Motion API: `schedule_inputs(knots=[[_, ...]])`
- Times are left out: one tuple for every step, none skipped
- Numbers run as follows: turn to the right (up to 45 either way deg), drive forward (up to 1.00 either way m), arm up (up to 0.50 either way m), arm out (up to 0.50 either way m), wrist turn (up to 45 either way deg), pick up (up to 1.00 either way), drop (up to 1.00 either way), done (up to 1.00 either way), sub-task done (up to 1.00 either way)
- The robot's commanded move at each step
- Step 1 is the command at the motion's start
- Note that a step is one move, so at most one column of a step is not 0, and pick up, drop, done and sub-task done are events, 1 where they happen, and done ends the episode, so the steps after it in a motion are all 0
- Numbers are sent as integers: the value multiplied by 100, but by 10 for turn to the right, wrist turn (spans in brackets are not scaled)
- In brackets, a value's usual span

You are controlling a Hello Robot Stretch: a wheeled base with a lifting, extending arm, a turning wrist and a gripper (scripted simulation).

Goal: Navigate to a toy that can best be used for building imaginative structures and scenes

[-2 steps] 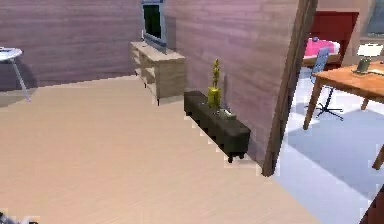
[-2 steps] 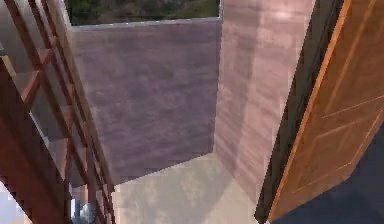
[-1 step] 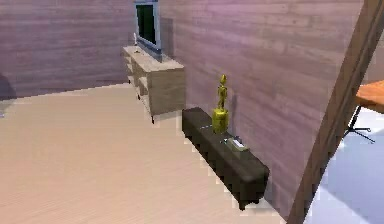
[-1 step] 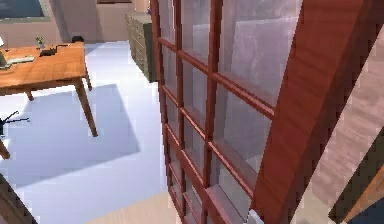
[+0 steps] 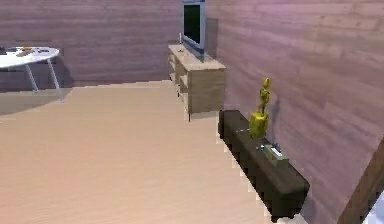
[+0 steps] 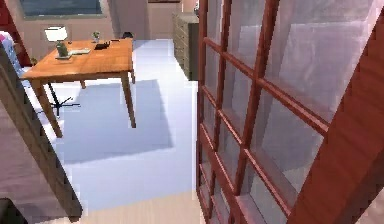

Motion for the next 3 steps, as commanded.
schedule_inputs(knots=[[0, 15, 0, 0, 0, 0, 0, 0, 0], [450, 0, 0, 0, 0, 0, 0, 0, 0], [180, 0, 0, 0, 0, 0, 0, 0, 0]])
